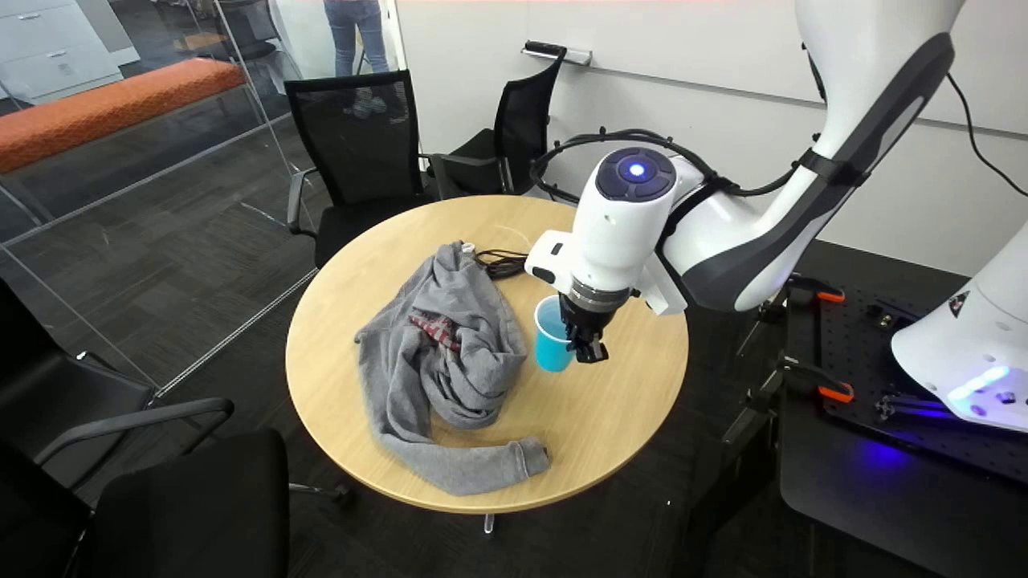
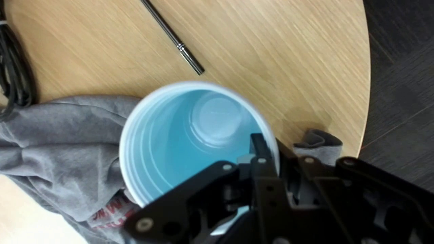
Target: Move the cup
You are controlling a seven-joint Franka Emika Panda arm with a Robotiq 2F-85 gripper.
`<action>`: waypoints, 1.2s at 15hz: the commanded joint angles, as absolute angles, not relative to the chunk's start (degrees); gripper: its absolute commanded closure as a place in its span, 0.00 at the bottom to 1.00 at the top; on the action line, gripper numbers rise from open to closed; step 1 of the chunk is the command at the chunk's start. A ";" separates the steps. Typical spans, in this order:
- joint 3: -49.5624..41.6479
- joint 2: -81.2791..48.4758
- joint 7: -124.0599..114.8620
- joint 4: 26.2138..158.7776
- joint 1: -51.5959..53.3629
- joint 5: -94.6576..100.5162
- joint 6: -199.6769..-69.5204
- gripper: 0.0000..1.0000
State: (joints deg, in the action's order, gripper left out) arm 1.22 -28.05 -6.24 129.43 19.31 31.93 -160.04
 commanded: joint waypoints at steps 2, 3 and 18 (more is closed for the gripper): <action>2.48 -30.38 -2.56 129.95 18.95 30.22 -164.26 0.99; 2.69 -31.24 -2.17 129.49 18.85 29.54 -164.09 0.99; 4.82 -42.89 6.45 118.86 18.30 20.51 -159.96 0.99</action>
